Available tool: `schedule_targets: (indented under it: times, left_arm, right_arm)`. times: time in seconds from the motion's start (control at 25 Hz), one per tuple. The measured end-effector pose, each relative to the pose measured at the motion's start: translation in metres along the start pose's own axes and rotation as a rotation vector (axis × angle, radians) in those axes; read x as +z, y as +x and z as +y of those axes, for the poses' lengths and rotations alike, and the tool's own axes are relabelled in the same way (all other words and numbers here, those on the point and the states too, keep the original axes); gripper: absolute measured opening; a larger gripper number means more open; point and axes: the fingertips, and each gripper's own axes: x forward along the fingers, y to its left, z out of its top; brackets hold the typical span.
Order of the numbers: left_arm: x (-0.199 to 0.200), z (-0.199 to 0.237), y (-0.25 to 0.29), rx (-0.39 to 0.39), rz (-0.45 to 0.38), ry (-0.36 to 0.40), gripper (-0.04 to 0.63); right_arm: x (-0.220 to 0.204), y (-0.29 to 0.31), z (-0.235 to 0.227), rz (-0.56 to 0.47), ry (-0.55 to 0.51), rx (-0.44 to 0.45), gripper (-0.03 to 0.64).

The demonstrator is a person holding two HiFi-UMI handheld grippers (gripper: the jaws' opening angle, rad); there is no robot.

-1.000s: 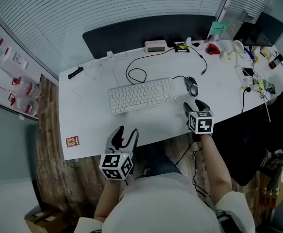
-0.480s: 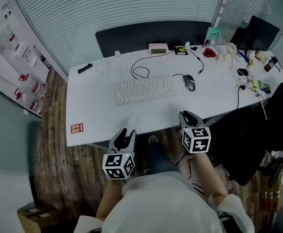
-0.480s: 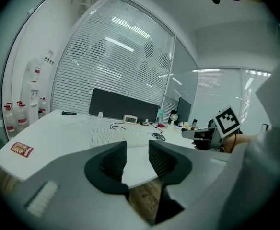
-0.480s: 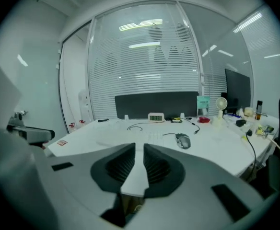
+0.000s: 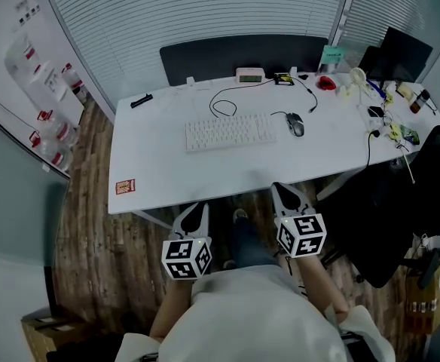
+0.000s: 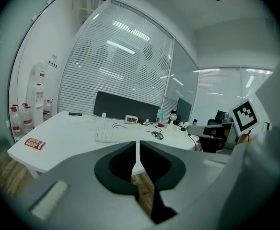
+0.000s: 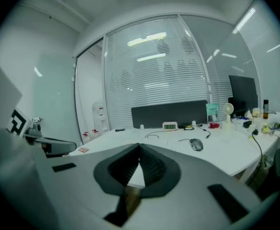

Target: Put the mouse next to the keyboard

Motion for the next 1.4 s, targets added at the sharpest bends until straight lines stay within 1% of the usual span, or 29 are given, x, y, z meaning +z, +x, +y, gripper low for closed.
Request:
schedule_targets:
  times: [0.16,0.4,0.64,0.84,1.4]
  left_arm:
    - [-0.003,-0.002,-0.007,-0.003,-0.002,-0.003,0.011]
    - [-0.001,0.001,-0.009,-0.005,-0.006,-0.013,0.011]
    - [0.0,0.004,-0.007,-0.007,-0.003,-0.022,0.011]
    - [-0.001,0.004,-0.006,-0.014,0.0,-0.031,0.011]
    - [0.0,0.002,0.0,-0.022,0.009,-0.018,0.011]
  right_arm:
    - [-0.002,-0.007,0.012,-0.014,0.001,0.016,0.002]
    - [0.0,-0.006,0.021,-0.025,-0.017,0.041,0.002]
    - [0.004,-0.003,0.025,-0.043,-0.035,0.045,0.002]
    - [0.005,-0.001,0.026,-0.048,-0.04,0.046,0.002]
    - [0.007,0.004,0.019,-0.047,-0.013,0.056,0.002]
